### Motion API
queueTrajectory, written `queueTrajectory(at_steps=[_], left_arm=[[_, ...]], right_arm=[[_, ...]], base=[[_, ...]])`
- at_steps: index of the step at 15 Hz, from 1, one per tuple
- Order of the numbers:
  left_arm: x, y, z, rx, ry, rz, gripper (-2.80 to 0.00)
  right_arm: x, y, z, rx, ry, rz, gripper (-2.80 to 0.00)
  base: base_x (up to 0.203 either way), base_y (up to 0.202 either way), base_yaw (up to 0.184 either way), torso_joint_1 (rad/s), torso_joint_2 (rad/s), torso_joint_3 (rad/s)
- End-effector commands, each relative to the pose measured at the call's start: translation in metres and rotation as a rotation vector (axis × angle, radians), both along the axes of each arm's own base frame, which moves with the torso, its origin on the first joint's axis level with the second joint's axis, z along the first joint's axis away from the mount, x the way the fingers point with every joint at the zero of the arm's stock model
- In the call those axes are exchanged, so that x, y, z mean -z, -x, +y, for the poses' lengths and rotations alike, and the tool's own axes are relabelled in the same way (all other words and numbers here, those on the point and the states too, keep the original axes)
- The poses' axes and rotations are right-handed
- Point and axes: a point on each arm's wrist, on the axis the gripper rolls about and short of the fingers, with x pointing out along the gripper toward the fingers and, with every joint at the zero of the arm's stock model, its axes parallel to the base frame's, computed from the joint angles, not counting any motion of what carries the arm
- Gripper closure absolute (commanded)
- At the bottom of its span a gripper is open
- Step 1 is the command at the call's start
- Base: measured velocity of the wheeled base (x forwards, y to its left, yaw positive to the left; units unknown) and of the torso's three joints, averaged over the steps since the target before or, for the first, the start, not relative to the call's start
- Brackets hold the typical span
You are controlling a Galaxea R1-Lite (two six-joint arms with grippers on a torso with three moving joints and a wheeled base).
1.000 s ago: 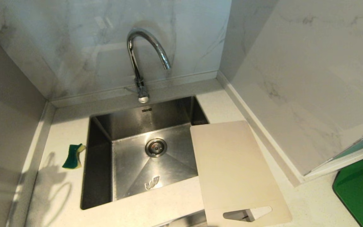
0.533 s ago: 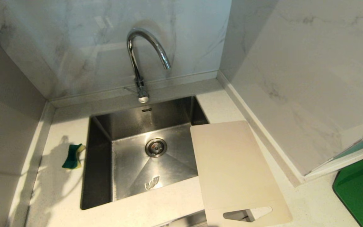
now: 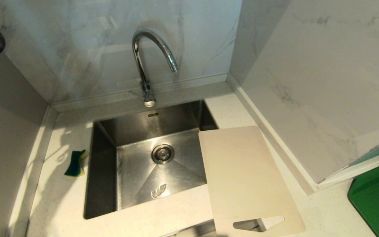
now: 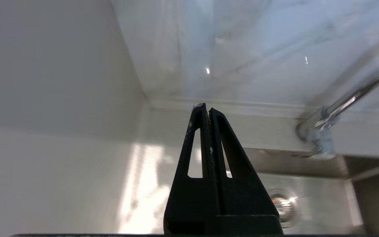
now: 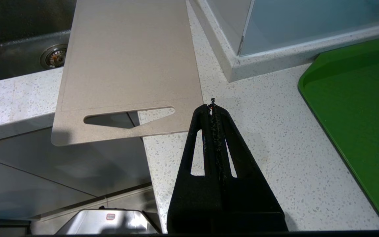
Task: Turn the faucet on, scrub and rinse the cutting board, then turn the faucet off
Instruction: Turn on the tap
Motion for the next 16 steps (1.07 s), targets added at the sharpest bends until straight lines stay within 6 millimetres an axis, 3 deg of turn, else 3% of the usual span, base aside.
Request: queueTrajectory(at_steps=[1,5,7,11,14,16], left_arm=[[0.021,-0.053,-0.024,0.036,0.147,0.104,0.00],[0.066,-0.093,-0.081,0.193,0.531,0.219,0.00],[0.078,-0.107,-0.104,0.280,0.600,0.226,0.00],[0.099,-0.136,-0.138,0.300,0.626,0.123,0.00],[0.111,-0.146,-0.143,0.265,0.573,0.121,0.00],[0.124,-0.158,-0.147,0.152,0.495,0.086,0.00]], right_arm=[[0.000,0.000,0.000,0.000,0.000,0.001,0.00],[0.000,0.000,0.000,0.000,0.000,0.001,0.00],[0.000,0.000,0.000,0.000,0.000,0.001,0.00],[0.000,0.000,0.000,0.000,0.000,0.001,0.00],[0.000,0.000,0.000,0.000,0.000,0.001,0.00],[0.000,0.000,0.000,0.000,0.000,0.001,0.00]], base=[[0.000,0.000,0.000,0.000,0.00,0.000],[0.000,0.000,0.000,0.000,0.00,0.000],[0.000,0.000,0.000,0.000,0.00,0.000],[0.000,0.000,0.000,0.000,0.00,0.000],[0.000,0.000,0.000,0.000,0.00,0.000],[0.000,0.000,0.000,0.000,0.00,0.000]])
